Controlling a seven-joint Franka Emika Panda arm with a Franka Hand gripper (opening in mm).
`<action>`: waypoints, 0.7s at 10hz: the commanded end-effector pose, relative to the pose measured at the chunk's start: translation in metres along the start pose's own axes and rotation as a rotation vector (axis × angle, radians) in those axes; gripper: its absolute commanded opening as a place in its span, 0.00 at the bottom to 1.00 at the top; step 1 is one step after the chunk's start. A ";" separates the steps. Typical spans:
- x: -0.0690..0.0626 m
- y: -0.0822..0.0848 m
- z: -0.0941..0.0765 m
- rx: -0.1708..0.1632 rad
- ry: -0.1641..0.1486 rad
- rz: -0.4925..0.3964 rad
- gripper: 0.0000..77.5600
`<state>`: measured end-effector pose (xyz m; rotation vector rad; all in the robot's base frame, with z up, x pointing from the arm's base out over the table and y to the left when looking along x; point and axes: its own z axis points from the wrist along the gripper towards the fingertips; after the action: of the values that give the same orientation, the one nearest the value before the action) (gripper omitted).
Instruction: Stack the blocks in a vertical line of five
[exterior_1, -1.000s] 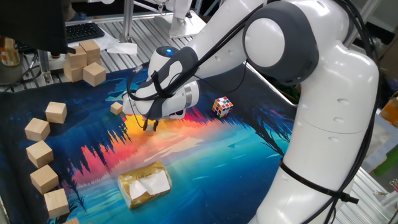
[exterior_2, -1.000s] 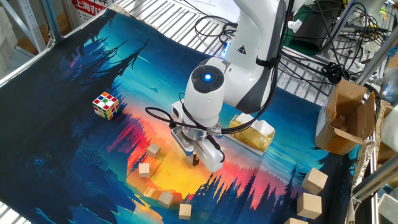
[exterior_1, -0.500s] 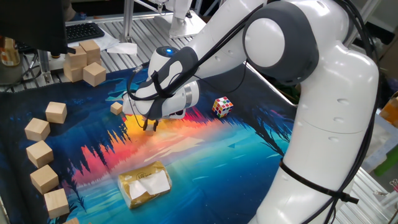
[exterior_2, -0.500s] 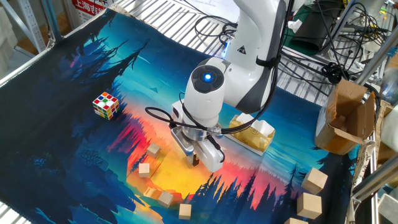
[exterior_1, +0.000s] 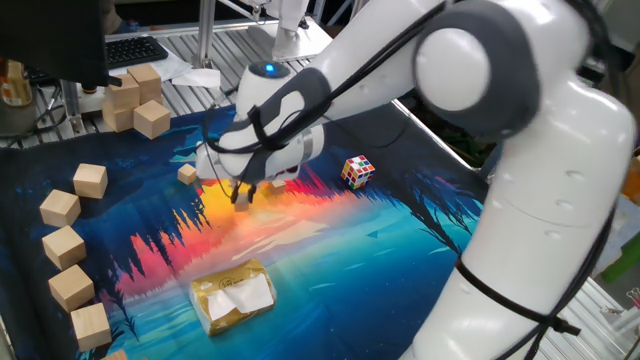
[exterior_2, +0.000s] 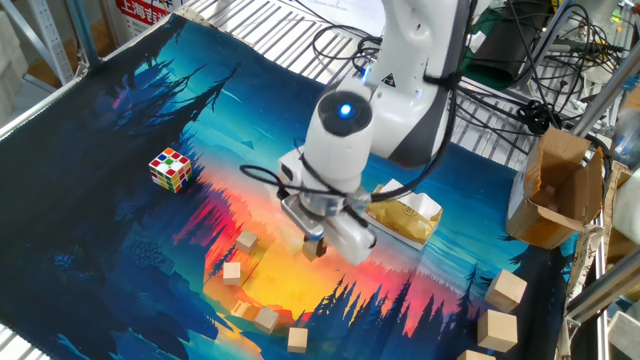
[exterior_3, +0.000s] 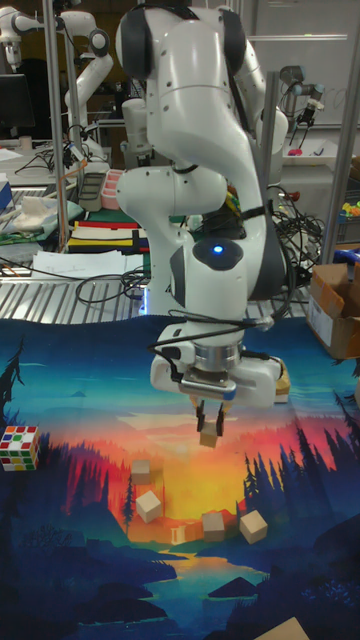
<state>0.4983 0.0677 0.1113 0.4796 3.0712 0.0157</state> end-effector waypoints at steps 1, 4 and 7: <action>-0.016 -0.010 -0.028 0.016 0.004 -0.170 0.01; -0.036 -0.026 -0.033 0.011 0.021 -0.228 0.01; -0.061 -0.048 -0.029 0.012 0.020 -0.297 0.01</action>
<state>0.5297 0.0161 0.1411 0.0866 3.1279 -0.0038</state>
